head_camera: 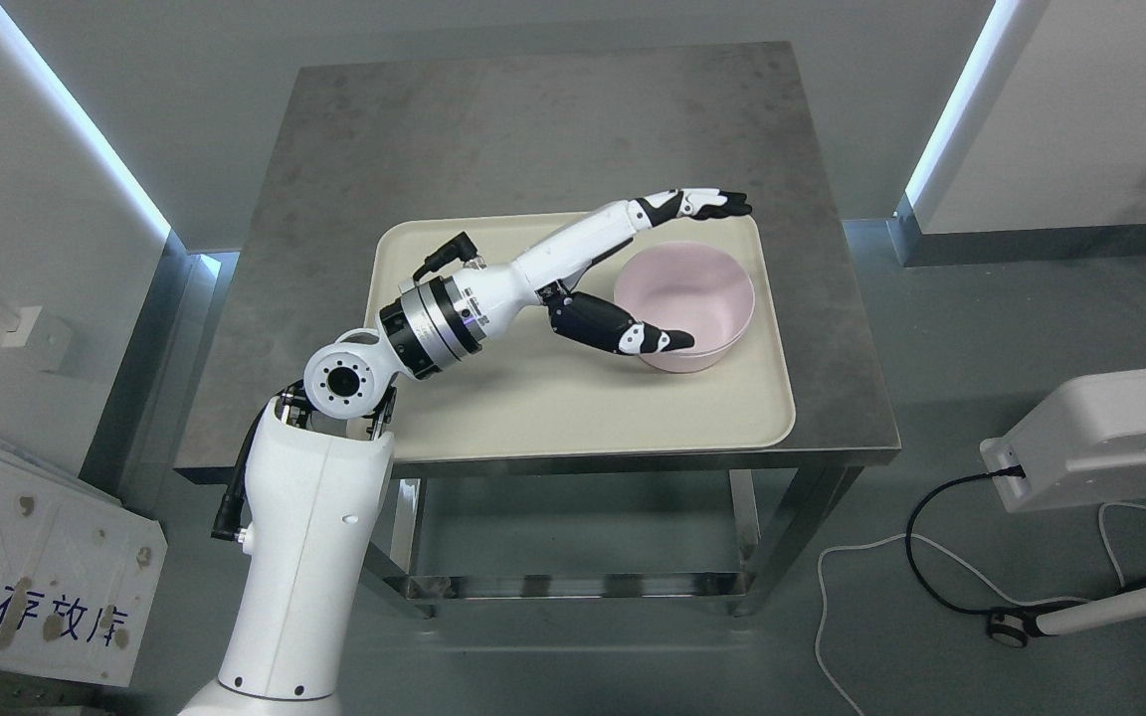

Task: Stack pink IKEA bowls on left shelf middle
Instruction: 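Release the stacked bowl and regrasp the stack rim with the left hand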

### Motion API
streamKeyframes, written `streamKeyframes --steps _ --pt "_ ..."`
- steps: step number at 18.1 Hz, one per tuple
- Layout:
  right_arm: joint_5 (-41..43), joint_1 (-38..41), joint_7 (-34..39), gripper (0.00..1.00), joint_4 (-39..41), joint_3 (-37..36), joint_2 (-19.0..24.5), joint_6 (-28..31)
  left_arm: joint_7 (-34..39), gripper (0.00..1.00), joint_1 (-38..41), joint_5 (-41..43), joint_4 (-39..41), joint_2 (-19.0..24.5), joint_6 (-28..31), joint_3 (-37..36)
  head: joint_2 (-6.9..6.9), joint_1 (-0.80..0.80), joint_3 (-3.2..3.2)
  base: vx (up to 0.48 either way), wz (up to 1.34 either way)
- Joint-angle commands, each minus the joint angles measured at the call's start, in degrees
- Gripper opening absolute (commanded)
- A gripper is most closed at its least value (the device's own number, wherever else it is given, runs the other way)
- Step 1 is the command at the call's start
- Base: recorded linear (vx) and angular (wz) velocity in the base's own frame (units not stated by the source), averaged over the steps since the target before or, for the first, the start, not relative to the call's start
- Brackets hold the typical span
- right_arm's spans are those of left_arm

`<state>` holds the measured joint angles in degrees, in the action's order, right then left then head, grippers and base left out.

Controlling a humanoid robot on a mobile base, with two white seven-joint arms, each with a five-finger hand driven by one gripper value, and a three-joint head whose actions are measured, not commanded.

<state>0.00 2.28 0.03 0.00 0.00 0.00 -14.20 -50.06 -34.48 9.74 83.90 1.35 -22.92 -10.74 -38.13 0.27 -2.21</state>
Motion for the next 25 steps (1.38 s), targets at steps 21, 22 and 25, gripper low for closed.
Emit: streamKeyframes --steps 21,22,25 --pt "0.09 0.0 -0.03 1.0 1.0 -0.26 -1.0 0.05 -1.88 0.24 0.38 24.54 3.37 1.81 -0.28 -1.21 0.0 0.0 0.0 0.0 0.0" --pt "0.09 0.0 -0.03 1.0 1.0 -0.26 -1.0 0.05 -1.97 0.17 0.38 24.45 3.29 1.72 -1.07 -0.69 0.0 0.0 0.0 0.0 0.0" --pt "0.09 0.0 -0.03 1.0 1.0 -0.26 -1.0 0.05 -2.05 0.01 0.29 24.19 2.32 1.2 -5.11 2.03 0.0 0.0 0.0 0.0 0.0"
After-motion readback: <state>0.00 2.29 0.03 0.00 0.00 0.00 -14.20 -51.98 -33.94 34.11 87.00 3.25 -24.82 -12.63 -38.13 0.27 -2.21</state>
